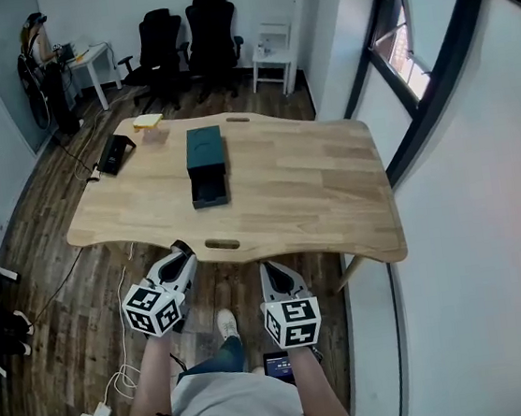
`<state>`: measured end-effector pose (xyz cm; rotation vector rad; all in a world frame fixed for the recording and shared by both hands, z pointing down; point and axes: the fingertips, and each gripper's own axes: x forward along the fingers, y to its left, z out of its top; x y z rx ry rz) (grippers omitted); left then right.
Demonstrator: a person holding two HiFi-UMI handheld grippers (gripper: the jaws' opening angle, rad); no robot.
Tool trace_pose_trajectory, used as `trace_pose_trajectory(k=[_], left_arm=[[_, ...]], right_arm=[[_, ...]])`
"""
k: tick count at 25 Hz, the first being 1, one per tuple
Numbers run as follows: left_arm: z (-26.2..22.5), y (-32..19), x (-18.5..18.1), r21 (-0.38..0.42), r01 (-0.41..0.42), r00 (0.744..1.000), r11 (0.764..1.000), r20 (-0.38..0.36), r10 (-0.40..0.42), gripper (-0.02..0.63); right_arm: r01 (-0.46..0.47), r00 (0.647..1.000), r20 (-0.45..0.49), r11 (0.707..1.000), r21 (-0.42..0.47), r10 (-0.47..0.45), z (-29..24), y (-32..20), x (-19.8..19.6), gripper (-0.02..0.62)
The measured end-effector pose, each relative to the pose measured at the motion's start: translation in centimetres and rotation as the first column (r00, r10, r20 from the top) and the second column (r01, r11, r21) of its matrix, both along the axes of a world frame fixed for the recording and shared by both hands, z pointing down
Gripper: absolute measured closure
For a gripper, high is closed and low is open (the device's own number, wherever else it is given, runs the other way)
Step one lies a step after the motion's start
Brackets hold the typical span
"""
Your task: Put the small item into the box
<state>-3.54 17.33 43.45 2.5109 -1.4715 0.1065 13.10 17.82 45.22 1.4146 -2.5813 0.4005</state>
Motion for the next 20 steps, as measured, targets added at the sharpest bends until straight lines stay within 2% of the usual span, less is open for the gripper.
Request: trace_pose_trajectory(k=[6, 12, 16, 20], left_arm=[[2.0, -7.5, -2.2, -0.025, 0.012, 1.000, 1.000, -0.018, -0.012, 0.566], [2.8, -17.7, -3.9, -0.050, -0.031, 0.999, 0.998, -0.012, 0.030, 0.566], [3.9, -24.2, -6.2, -0.056, -0.033, 0.999, 0.998, 0.016, 0.034, 0.566], [5.5, -28.9, -8.6, -0.083, -0.031, 0.999, 0.996, 0.006, 0.031, 0.566]], right_arm=[[0.009, 1.000, -0.015, 1.000, -0.014, -0.009, 1.7, -7.7, -1.9, 0.591], [-0.020, 1.000, -0.024, 0.998, -0.054, 0.018, 2.8, -17.6, -4.4, 0.591], [-0.027, 0.999, -0.038, 0.996, -0.084, 0.024, 3.8, -23.5, -6.7, 0.591], [-0.042, 0.998, -0.047, 0.993, -0.114, 0.037, 5.1, -28.0, -8.2, 0.591]])
